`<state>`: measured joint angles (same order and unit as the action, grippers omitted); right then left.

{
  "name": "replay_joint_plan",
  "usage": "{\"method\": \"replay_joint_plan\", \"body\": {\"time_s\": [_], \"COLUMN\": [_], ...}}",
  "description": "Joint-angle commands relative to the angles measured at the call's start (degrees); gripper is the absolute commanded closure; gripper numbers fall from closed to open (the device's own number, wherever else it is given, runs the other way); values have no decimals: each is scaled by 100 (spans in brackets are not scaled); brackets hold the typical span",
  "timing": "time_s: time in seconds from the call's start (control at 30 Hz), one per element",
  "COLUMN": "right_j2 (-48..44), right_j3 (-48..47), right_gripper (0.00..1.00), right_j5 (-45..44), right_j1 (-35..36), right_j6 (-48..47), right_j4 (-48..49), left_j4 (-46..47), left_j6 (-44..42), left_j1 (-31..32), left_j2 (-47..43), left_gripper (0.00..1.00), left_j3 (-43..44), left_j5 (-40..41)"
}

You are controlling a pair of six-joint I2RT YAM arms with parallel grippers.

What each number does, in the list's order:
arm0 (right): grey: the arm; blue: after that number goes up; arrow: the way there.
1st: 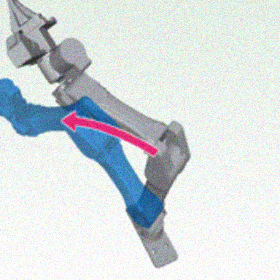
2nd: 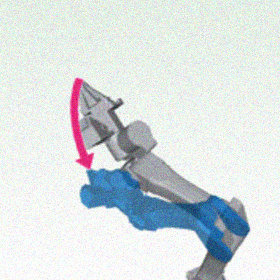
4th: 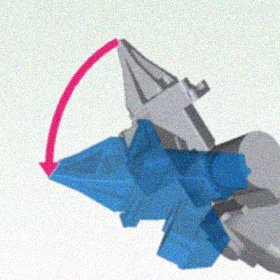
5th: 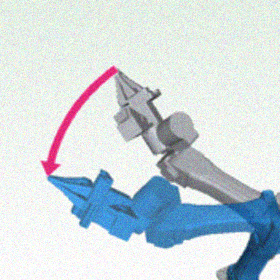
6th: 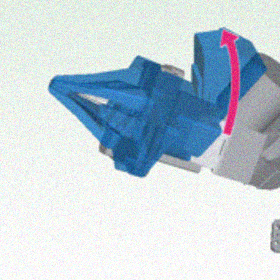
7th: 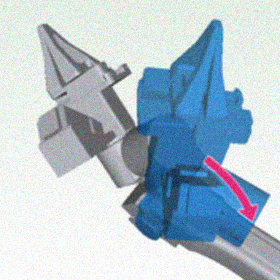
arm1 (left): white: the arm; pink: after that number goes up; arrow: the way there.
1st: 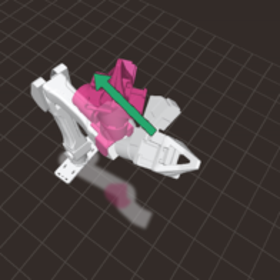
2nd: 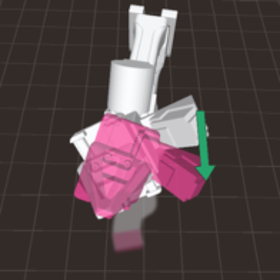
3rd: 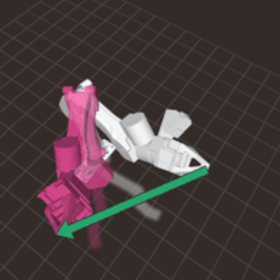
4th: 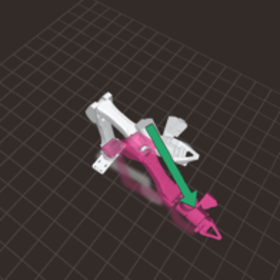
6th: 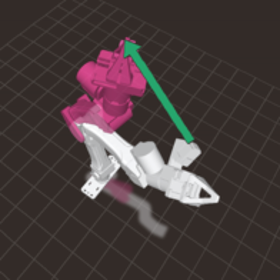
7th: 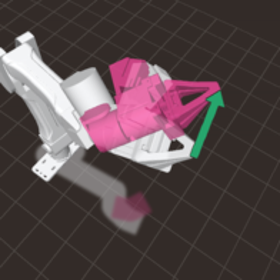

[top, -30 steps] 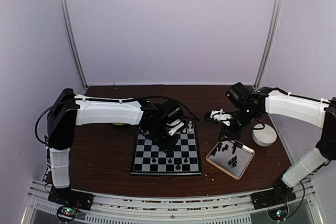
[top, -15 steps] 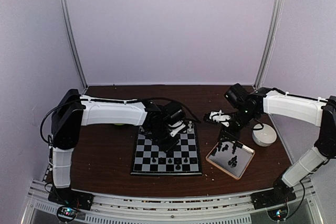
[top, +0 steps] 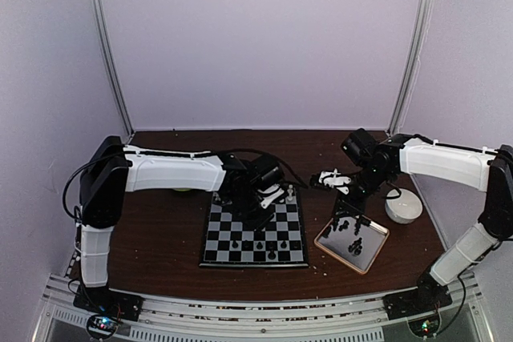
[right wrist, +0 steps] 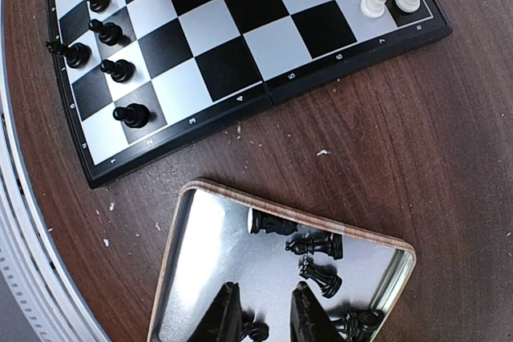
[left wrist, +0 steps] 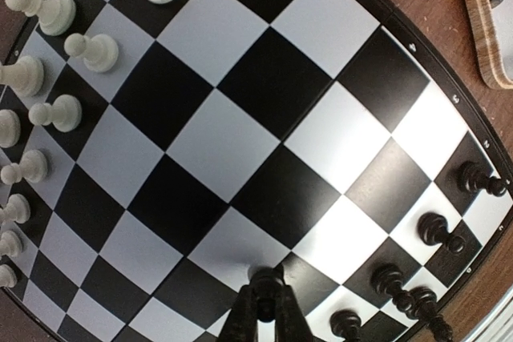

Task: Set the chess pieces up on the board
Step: Pick up the pawn from the chessboard, then place the pawn at g7.

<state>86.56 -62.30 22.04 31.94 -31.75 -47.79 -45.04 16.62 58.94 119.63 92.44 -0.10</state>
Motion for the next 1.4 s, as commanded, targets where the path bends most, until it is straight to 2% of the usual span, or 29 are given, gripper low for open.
{"method": "replay_joint_plan", "body": {"time_s": [0.0,0.27,0.6,1.0,1.37], "right_j2": [33,63,113,137,228], "right_j3": [-97,-106,-113,-123,-134], "right_gripper": [77,76,77,77,77], "right_j5": [20,35,28,3,3], "right_j1": [-8,-1,22,57,83], "right_j6": [-73,-81,-70,-68,-85], "right_j4": [-2,-11,-27,-46,-77], "left_j4": [-184,-274,119,526,417], "left_j6": [-78,8,333,359,402], "left_j1": [21,-194,-225,-225,-225], "left_j2": [-406,-1314,-2079,-1900,-1944], "left_gripper": [100,99,100,100,100], "left_j3": [-39,-1133,-2254,-2402,-2537], "left_j5": [404,760,425,-51,20]}}
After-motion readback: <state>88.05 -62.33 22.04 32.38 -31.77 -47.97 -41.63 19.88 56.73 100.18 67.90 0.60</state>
